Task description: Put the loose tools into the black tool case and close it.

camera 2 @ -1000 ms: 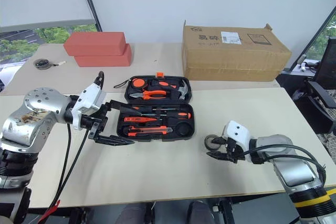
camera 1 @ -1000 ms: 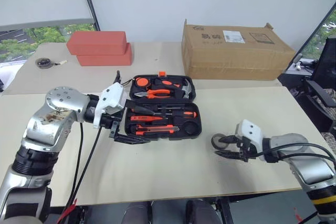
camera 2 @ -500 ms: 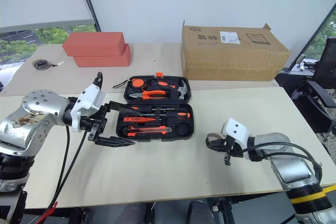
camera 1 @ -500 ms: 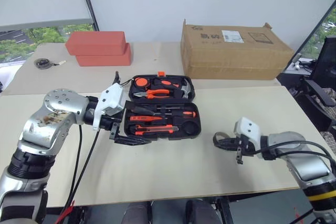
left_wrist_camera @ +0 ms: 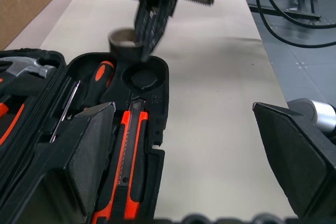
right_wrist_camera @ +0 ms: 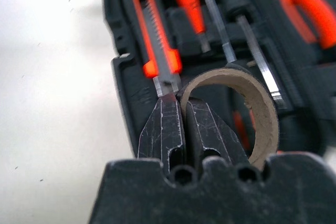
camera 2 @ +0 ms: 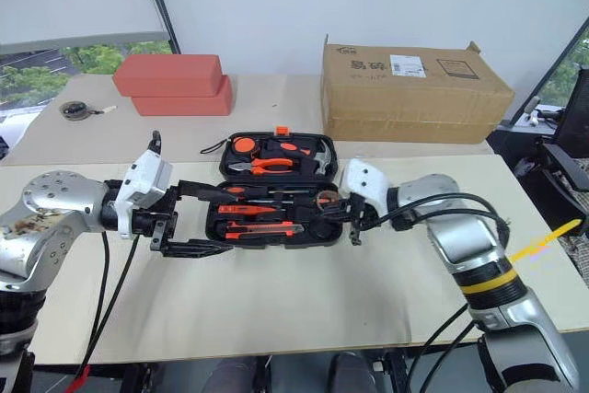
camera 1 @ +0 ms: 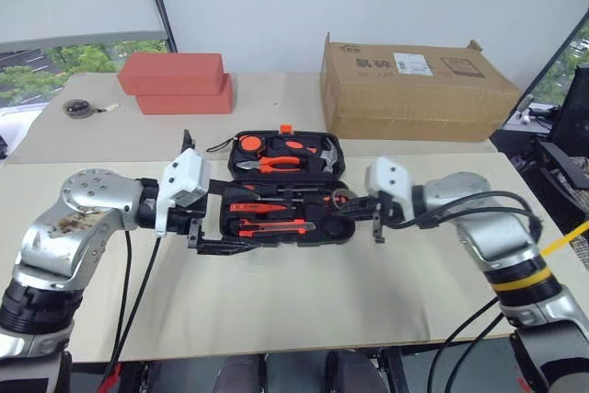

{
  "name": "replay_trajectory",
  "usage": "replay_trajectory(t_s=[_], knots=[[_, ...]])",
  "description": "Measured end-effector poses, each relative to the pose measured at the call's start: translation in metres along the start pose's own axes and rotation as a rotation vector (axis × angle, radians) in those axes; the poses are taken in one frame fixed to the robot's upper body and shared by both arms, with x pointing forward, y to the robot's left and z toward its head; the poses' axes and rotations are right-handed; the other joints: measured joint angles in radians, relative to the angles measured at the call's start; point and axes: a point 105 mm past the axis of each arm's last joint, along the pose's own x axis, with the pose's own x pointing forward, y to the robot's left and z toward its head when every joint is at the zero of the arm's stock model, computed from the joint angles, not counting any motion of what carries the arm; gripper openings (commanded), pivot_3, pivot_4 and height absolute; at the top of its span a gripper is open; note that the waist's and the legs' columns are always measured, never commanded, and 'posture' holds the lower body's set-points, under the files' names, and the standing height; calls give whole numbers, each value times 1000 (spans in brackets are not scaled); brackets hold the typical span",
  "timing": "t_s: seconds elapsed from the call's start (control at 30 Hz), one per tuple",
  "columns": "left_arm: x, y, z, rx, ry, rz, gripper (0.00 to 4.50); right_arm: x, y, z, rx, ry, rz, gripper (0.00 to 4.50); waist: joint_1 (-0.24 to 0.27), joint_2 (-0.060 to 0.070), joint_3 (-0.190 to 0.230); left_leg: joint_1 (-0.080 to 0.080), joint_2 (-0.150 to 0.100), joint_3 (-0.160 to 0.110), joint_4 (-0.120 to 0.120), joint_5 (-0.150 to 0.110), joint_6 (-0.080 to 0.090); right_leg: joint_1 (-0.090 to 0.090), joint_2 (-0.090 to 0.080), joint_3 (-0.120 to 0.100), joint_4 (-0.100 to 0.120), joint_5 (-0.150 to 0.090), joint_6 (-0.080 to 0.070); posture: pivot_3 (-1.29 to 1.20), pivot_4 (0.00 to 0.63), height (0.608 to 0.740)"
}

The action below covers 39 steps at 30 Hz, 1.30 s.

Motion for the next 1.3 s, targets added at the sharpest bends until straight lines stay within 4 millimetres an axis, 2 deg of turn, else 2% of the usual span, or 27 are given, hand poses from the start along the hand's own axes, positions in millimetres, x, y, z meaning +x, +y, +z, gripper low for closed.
replay_trajectory(t_s=[0.17,0.23,0.27,0.3,0.4,0.5,0.6,0.7,0.87,0.97,1.07,1.3], knots=[[-3,-4,-3,-10,10,15,4500,6,4,-10,-1,39,41,35,-2,0,0,1,1,0,0,1,-2,0,0,0,2,-2,3,0,150,713],[-4,-4,-4,-16,12,21,4500,7,3,-12,-2,46,43,773,-3,0,0,2,1,0,0,1,-2,0,1,-1,2,-3,4,0,150,713],[-5,-4,-4,-17,14,25,4500,7,4,-12,-3,43,45,935,-3,0,0,2,1,0,0,2,-3,0,1,0,2,-3,4,0,150,713],[-5,-4,-4,-17,13,28,4500,8,4,-12,-3,38,47,1422,-3,0,0,2,1,0,0,2,-3,0,1,0,2,-3,4,0,150,713],[-5,-4,-4,-14,13,29,4500,12,5,-8,-11,17,54,2321,-3,0,0,2,2,0,0,2,-3,0,1,0,2,-2,4,0,150,713],[-5,-3,-4,-10,11,30,4500,13,5,-7,-11,11,53,3495,-2,0,0,2,2,0,0,2,-3,0,1,0,2,-2,4,0,150,713],[-6,-3,-4,-10,10,32,4500,12,6,-7,-12,6,51,4417,-2,0,0,2,2,1,-1,2,-3,0,1,0,2,-2,4,0,150,713],[-7,0,-6,-21,9,41,4500,10,3,-4,-10,-13,34,4417,-3,0,0,2,2,1,-1,2,-3,0,2,-1,2,-2,4,0,150,713],[-12,10,-14,-60,-17,83,4500,-1,-13,3,15,-68,-54,4417,-2,0,0,2,2,1,0,2,-3,0,2,-1,2,-2,4,0,150,713],[-19,24,-24,-107,-57,163,4500,1,-25,1,72,-115,-123,4417,-3,0,0,2,2,1,-1,2,-4,0,2,-1,3,-2,4,0,150,713],[-30,52,-43,-145,-73,304,4500,2,-49,-4,164,-167,-248,4417,-5,0,0,2,2,2,0,3,-5,0,3,-1,3,1,-1,0,150,713],[-45,121,-68,-290,-113,605,4500,3,-107,-13,392,-202,-508,4417,-7,0,0,1,2,3,-1,3,-5,0,4,-1,3,3,-4,0,150,713]])
